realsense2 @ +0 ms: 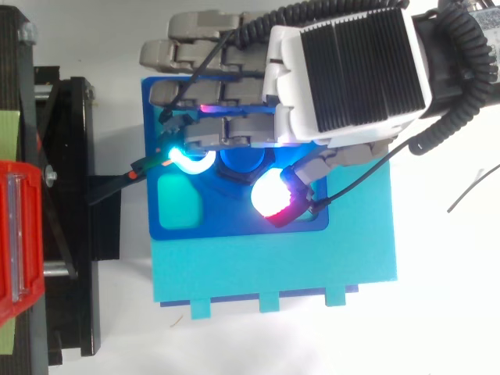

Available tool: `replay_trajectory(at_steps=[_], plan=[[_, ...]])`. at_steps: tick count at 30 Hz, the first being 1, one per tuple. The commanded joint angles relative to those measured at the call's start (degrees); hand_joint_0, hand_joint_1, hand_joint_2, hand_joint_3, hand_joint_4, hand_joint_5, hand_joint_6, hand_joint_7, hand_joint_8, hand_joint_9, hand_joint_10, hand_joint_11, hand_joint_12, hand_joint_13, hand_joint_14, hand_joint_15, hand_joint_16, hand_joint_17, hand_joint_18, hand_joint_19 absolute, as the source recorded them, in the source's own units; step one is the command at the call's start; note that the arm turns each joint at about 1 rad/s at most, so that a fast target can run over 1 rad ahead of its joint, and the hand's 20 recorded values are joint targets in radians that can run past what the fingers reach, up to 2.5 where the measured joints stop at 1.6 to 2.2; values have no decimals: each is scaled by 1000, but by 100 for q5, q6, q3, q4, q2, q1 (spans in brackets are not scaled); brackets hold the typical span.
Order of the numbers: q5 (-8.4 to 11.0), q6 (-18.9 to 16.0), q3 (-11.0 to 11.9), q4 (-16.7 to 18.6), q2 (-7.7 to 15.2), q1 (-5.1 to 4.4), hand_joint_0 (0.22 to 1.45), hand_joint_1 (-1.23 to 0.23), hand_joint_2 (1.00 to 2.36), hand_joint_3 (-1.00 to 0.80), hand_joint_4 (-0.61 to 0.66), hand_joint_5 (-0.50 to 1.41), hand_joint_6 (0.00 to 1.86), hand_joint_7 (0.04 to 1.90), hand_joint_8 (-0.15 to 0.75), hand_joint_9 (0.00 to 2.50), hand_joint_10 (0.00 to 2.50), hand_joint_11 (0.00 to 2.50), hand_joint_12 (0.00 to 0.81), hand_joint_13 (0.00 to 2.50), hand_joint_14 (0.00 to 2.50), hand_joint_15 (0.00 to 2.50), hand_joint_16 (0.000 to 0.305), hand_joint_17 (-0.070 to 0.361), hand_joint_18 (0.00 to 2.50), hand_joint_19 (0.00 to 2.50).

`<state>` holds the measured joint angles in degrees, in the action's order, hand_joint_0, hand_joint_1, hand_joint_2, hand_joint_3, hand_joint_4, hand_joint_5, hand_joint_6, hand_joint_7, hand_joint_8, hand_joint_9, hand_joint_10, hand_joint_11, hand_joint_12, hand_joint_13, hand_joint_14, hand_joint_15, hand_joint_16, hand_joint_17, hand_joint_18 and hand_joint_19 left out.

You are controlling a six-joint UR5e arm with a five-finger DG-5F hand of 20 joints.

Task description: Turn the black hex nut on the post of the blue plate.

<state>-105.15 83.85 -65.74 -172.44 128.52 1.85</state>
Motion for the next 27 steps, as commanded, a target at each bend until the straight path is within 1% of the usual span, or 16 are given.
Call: replay_trajectory(at_steps=[1,19,23,26,27], plan=[[-5,0,0,0,6,0,524,-798,1007,-411,182,-212,616,1033,238,301,2,60,363,136,0,0,53,120,67,105],[-5,0,0,-9,-2,0,525,-807,1005,-421,187,-213,618,1025,235,295,2,65,361,134,0,0,53,120,67,112],[3,-9,0,0,-2,0,486,-753,1001,-500,200,-212,610,1019,246,299,2,60,373,140,0,0,55,125,79,114],[3,-70,0,9,-2,-9,454,-709,1000,-500,229,-203,541,1100,260,302,0,68,387,142,1,0,58,131,88,108],[21,-132,9,-18,-2,-35,448,-702,1000,-500,235,-201,527,1116,264,301,0,67,393,137,0,0,59,132,86,112]])
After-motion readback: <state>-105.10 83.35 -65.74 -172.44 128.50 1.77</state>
